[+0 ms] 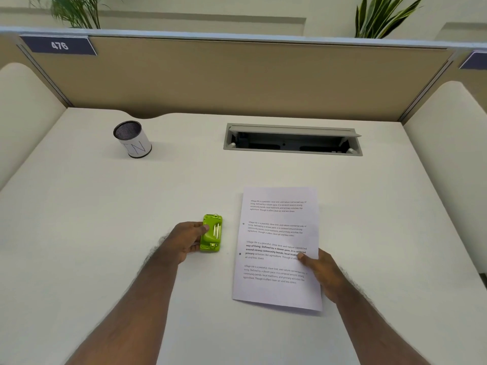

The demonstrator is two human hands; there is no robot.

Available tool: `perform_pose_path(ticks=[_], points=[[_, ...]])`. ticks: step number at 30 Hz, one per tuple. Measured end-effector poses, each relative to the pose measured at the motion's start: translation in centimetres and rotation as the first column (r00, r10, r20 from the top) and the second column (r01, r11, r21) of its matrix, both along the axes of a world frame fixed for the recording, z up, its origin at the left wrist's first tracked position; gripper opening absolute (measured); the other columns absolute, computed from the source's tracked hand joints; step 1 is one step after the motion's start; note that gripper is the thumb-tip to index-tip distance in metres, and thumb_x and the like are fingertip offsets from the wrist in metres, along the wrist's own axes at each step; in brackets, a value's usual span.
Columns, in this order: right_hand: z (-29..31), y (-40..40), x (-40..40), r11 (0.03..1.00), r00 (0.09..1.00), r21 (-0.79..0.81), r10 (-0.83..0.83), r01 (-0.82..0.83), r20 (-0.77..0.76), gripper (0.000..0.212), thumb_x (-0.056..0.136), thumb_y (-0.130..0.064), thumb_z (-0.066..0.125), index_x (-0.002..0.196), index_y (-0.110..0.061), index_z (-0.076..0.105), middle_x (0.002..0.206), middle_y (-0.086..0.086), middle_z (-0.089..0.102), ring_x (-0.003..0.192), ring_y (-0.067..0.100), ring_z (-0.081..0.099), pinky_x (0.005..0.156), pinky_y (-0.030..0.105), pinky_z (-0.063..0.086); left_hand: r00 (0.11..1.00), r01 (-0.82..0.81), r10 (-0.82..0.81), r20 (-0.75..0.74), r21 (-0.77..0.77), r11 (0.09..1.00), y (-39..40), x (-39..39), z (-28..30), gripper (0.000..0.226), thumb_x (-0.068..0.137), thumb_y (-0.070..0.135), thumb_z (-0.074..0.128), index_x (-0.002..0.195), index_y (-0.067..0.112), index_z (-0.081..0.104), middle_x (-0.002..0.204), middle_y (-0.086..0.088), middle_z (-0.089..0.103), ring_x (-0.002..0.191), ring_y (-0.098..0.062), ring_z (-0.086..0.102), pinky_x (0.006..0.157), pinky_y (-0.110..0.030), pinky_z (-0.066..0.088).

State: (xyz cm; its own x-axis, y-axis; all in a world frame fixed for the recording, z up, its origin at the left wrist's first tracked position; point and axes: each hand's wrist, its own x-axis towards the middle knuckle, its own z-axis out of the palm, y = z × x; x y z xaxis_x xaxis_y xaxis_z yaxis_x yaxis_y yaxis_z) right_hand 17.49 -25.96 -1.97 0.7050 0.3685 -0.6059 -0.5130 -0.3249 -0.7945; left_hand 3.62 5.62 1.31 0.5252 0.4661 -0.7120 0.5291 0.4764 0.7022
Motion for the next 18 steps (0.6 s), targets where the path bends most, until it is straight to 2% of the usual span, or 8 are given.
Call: perform_pose_path(ticks=[6,11,15,18], points=[[0.8,-2.2,1.6,0.996,0.997,0.034,-0.078,0.078,0.008,0.032,0.092,-0.006,0.063,0.124,-0.005,0.063,0.118,0.016,0.072,0.107,0.037,0.068,0.097,0.056,0.052,0.997,-0.054,0.06,-0.048,0.102,0.993,1.1,-1.3,-0.4,0.022,0.093,0.01,0.061,0.114,0.002,0.064,0.101,-0.02,0.068,0.075,-0.025,0.067,0.054,-0.028,0.06],[1.7,-4.2,3.3,0.99,0.991,0.056,-0.13,0.127,0.045,0.036,0.092,-0.003,0.061,0.128,-0.003,0.06,0.123,0.017,0.068,0.113,0.038,0.064,0.103,0.056,0.047,0.992,-0.081,0.096,-0.078,0.178,0.981,1.2,-1.7,-1.1,0.023,0.092,0.01,0.061,0.114,0.001,0.065,0.1,-0.019,0.067,0.073,-0.024,0.067,0.055,-0.028,0.06],[2.2,-5.5,4.2,0.982,0.983,0.077,-0.178,0.174,0.051,0.037,0.091,-0.003,0.062,0.129,-0.004,0.06,0.124,0.016,0.068,0.114,0.036,0.064,0.103,0.052,0.047,0.985,-0.065,0.104,-0.136,0.261,0.963,1.3,-1.5,-1.8,0.023,0.09,0.013,0.063,0.113,0.006,0.063,0.112,-0.022,0.067,0.101,-0.039,0.068,0.084,-0.051,0.059],[2.5,-6.4,4.5,0.98,0.981,0.082,-0.188,0.183,0.05,0.033,0.091,-0.004,0.062,0.123,-0.01,0.064,0.122,0.014,0.069,0.112,0.034,0.065,0.099,0.047,0.048,0.98,-0.001,0.072,-0.185,0.355,0.935,1.3,-1.2,-2.1,0.008,0.089,0.016,0.061,0.089,0.008,0.061,0.098,-0.021,0.064,0.091,-0.035,0.065,0.087,-0.06,0.056]])
